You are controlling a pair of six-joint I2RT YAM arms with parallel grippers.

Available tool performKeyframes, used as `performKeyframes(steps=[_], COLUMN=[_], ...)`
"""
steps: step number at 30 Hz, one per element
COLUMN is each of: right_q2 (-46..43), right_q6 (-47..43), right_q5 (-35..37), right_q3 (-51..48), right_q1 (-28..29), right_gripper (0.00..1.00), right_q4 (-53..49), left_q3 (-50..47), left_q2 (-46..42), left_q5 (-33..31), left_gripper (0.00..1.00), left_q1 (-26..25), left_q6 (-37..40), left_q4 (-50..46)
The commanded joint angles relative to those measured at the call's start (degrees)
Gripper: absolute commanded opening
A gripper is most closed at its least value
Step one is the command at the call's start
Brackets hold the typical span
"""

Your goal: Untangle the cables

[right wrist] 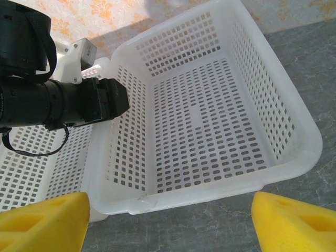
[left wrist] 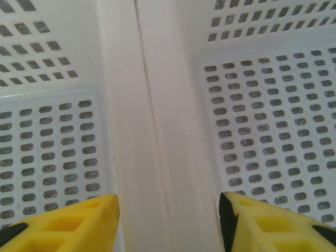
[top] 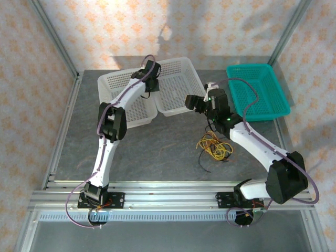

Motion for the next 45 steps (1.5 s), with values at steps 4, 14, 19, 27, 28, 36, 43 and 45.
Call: performKeyframes(steps=[4, 14, 19, 27, 28, 36, 43, 45], right_q2=[-1.0, -1.2, -1.9, -2.7, -2.6, -2.6, 1.8, 4.0], right_q6=[0.4, 0.7, 0.8, 1.2, 1.5, 3.6, 3.3, 3.0], right_q5=[2.2, 8.8, 10.7, 11.8, 12.0, 14.6, 15.3, 14.6], right_q3=[-0.5, -0.4, -0.5, -1.0, -0.9, -0.1, 5.5, 7.9], right_q1=[0.3, 0.3, -0.4, -2.2, -2.7, -7.9, -15.2, -17.4], right_gripper=[0.80, 0.80, 0.80, 0.80, 0.80, 0.79, 0.79, 0.80], right_q4=[0.2, -2.7, -4.3, -5.6, -6.0, -10.4, -16.8, -18.8], left_q3=[2.0, -4.1, -8.2, -8.9, -8.7, -4.2, 1.6, 0.8], left_q2=[0.8, -3.2, -5.7, -6.6, -6.5, -4.2, -4.8, -7.1], left_q5=[2.1, 4.8, 7.5, 11.3, 11.3, 11.7, 15.8, 17.0], left_gripper=[0.43, 0.38, 0.39, 0.41, 0.41, 0.47, 0.98, 1.00], left_q1=[0.0, 0.0, 0.1, 0.0, 0.1, 0.8, 0.8, 0.8], left_q6=[6.6, 16.8, 19.9, 23.8, 24.3, 25.8, 19.9, 18.0], left_q4=[-2.8, -0.9, 1.6, 2.6, 2.7, 2.1, 0.8, 1.9])
